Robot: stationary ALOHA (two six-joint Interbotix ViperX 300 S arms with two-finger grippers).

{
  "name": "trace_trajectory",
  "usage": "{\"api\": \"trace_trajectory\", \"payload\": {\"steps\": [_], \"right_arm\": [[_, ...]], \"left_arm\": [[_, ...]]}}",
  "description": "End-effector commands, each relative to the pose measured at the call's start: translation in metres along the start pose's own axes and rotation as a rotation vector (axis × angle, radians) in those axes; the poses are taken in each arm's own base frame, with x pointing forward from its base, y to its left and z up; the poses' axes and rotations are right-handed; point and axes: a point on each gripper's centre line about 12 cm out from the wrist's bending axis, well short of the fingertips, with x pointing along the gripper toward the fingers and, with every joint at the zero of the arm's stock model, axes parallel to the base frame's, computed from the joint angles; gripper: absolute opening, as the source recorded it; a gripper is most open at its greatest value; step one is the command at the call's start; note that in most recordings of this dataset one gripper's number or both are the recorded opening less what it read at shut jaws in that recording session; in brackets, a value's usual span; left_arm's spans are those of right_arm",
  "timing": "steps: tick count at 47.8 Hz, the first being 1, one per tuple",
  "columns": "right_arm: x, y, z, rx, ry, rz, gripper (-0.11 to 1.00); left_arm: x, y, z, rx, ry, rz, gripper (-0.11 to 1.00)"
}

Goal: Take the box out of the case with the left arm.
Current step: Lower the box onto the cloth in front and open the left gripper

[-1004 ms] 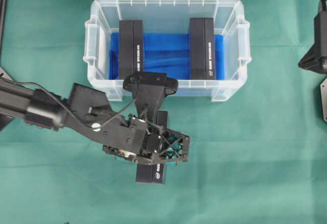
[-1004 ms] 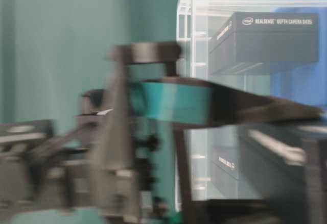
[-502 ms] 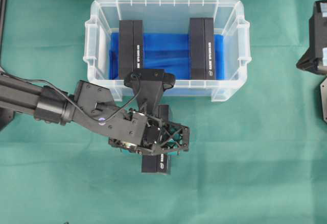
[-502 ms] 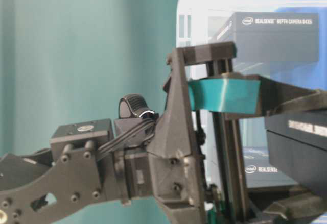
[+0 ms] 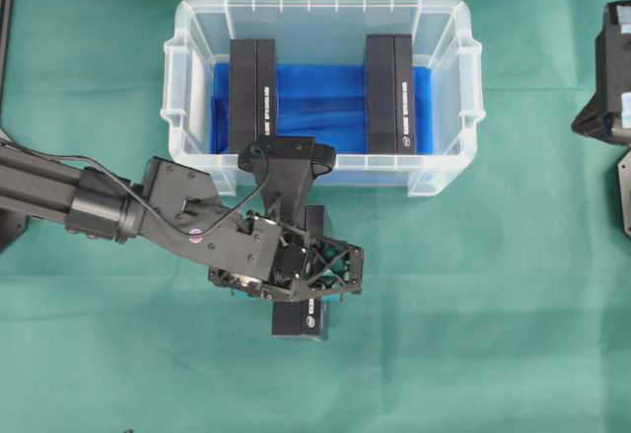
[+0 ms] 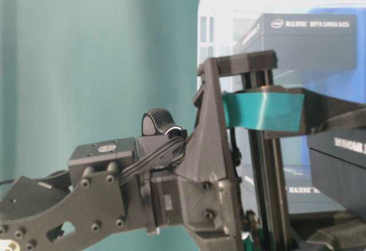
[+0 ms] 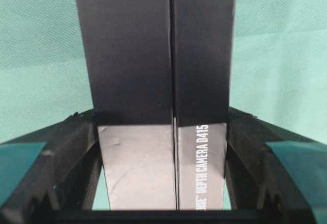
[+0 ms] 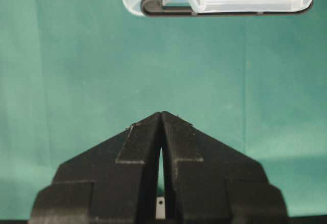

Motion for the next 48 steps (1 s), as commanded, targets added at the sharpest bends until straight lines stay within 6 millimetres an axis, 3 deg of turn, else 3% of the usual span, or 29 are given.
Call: {"api": "trace_trajectory", "payload": {"steps": [1,4,9,12,30,48], "right_arm": [[-0.004,0.000,0.003,0.003,-0.017,0.002,0.03],[-0.004,0.000,0.003,0.002,-0.017,0.000,0.03],[-0.005,-0.001,0.003,0.003,-0.020,0.001,0.03],[-0.005,0.000,0.003,0.001,-0.018,0.002,0.03],[-0.006,-0.002,0.003,-0.003,-0.023,-0.010,0.03],[-0.007,-0.002,0.003,-0.002,-0.026,-0.010,0.03]], "left_arm": [[-0.015,-0.007,-0.002,0.001,0.011,-0.051,0.61],[-0.015,-0.007,-0.003,0.003,0.012,-0.051,0.63],[-0.016,-0.007,-0.005,0.011,0.015,-0.052,0.87],[-0.016,-0.007,-0.006,0.014,0.015,-0.052,0.95],[-0.030,-0.006,-0.005,0.012,0.017,-0.060,0.93],[-0.093,-0.017,-0.003,0.016,0.020,-0.109,0.92]]}}
